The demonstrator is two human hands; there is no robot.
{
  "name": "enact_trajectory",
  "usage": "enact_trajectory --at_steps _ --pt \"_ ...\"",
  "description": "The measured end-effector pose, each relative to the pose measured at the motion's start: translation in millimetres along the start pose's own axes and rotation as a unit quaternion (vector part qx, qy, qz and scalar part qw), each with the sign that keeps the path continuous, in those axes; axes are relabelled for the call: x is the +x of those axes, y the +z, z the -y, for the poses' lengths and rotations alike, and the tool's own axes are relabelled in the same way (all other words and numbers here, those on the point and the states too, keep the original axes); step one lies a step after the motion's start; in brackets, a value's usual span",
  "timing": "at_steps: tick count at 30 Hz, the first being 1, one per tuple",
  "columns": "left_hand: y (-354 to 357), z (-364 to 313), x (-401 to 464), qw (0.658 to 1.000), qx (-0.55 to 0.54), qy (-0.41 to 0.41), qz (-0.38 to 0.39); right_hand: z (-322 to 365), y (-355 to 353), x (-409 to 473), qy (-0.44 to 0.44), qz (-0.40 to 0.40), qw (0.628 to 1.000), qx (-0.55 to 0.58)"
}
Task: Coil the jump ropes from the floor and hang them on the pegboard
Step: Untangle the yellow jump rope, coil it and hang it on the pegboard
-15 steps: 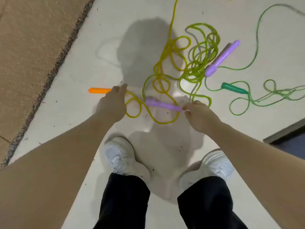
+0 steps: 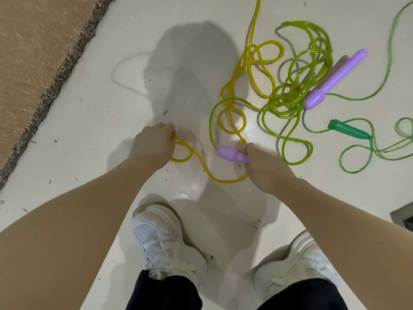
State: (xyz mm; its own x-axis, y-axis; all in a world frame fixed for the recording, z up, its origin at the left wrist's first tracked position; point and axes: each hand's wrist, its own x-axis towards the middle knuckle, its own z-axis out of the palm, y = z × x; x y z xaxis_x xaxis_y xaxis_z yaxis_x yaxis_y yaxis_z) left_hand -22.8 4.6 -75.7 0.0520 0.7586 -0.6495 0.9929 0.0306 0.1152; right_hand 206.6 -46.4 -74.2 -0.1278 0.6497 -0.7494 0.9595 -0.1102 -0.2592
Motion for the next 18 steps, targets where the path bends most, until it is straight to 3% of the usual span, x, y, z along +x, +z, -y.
enact_trajectory --at_steps 2,6,9,11,13,14,15,17,18 --pt "-26 -16 -20 0.995 -0.095 -0.015 0.037 -16 -36 -23 0.010 0.004 1.000 0.002" --pt "-112 -58 -54 0.991 -0.116 0.004 0.066 -47 -137 -74 0.063 -0.021 0.994 0.088" --pt "-194 -105 -67 0.978 -0.195 0.023 0.064 -65 -216 -112 0.175 -0.141 0.959 0.173" --pt "-247 -139 -80 0.948 -0.303 0.035 0.088 -72 -261 -138 0.277 -0.235 0.885 0.290" --pt "-294 -173 -98 0.918 -0.375 0.059 0.117 -80 -294 -164 0.345 -0.316 0.765 0.442" --pt "-316 -189 -110 0.907 -0.390 0.081 0.135 -80 -306 -179 0.372 -0.333 0.705 0.503" --pt "-336 -205 -123 0.898 -0.399 0.103 0.154 -79 -318 -196 0.392 -0.333 0.678 0.524" --pt "-373 -235 -153 0.882 -0.402 0.145 0.199 -73 -332 -231 0.373 -0.294 0.753 0.455" --pt "-390 -250 -169 0.876 -0.393 0.170 0.220 -69 -340 -249 0.321 -0.280 0.795 0.433"
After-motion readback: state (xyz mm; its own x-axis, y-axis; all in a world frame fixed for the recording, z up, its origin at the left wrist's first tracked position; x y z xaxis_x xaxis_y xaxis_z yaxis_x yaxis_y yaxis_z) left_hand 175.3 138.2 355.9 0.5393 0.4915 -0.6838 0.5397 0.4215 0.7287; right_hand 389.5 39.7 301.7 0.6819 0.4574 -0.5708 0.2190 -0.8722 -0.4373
